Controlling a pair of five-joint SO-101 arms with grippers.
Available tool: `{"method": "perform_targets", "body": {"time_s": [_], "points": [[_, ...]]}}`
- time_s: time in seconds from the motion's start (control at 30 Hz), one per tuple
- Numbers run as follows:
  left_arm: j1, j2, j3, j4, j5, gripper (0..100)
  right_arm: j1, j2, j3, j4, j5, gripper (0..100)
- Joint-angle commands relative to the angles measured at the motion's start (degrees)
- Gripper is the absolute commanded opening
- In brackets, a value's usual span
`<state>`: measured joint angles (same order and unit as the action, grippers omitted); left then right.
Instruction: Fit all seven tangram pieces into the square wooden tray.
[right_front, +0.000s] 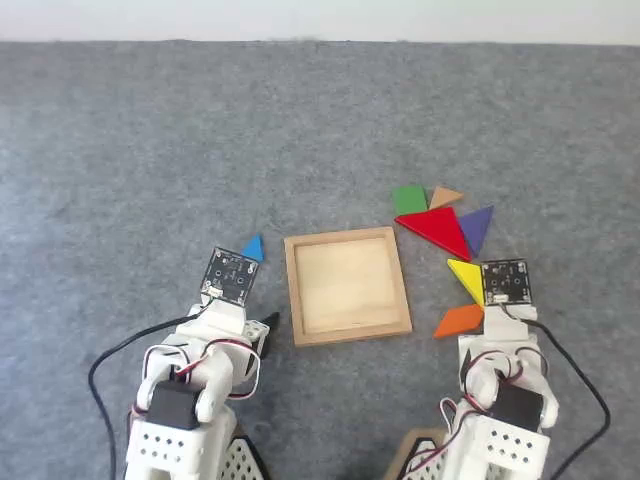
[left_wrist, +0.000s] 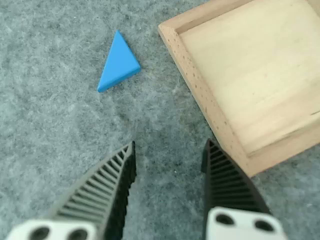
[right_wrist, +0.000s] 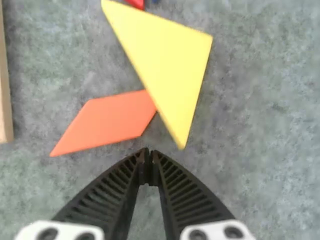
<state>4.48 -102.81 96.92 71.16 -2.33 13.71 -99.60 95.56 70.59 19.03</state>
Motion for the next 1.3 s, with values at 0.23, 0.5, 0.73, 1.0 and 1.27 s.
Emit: {"method": "perform_targets", "body": {"time_s": [0.23,0.5,0.73,1.0,1.27], "points": [[-0.26,0.18,-0.40,0.26,-0.18,21,13.49,-2.77,-6.15,-8.48,27.52,0.9],[-0.35,0.18,-0.40,0.26,-0.18,21,7.78,3.12,-20.13,-0.13,23.12,0.9],[-0.35,0.18,-0.40,0.26,-0.18,21,2.15,27.12,-36.40,0.40,20.13,0.9],[-0.35,0.18,-0.40,0.26,-0.18,21,-8.75,58.86,-58.20,5.93,9.41,0.9],[-0.35,0.18,-0.40,0.26,-0.18,21,-13.05,81.27,-65.58,12.35,26.20,20.3]]}}
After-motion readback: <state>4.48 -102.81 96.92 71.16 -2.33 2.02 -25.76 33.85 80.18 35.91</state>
